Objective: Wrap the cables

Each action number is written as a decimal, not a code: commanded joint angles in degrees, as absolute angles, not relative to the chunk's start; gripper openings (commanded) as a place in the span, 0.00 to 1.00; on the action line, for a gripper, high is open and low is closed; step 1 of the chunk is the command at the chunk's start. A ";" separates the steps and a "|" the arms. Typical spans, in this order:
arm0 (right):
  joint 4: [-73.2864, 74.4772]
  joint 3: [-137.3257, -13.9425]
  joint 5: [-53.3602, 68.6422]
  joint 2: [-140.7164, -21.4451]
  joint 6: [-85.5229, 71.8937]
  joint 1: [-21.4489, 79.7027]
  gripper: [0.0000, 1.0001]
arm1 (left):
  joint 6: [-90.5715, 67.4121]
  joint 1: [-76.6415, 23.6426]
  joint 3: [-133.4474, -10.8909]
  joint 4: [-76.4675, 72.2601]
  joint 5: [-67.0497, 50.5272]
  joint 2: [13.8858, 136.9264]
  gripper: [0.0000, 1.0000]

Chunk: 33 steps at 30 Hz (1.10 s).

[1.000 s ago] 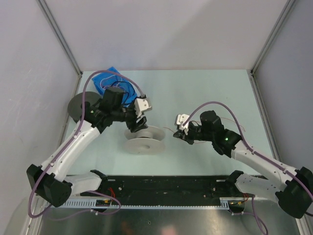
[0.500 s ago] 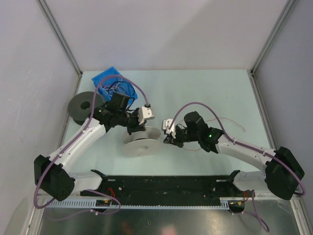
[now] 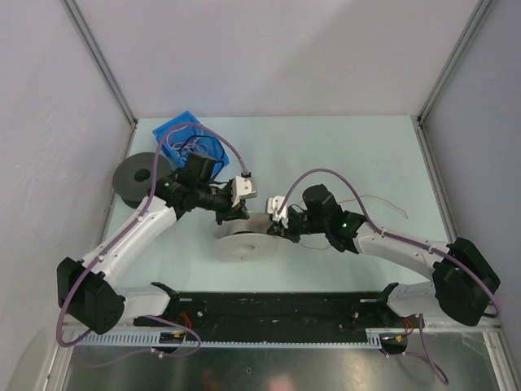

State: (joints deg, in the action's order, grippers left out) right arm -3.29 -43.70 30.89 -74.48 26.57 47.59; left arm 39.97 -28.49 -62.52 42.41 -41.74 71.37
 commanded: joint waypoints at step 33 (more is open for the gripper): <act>-12.85 -46.65 28.20 -81.91 25.65 48.60 0.00 | 42.43 -29.99 -61.40 38.21 -41.11 74.44 0.52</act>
State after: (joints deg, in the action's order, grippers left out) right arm -9.78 -44.10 28.64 -81.32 25.61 47.97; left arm 41.60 -28.88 -59.70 40.47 -41.43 74.06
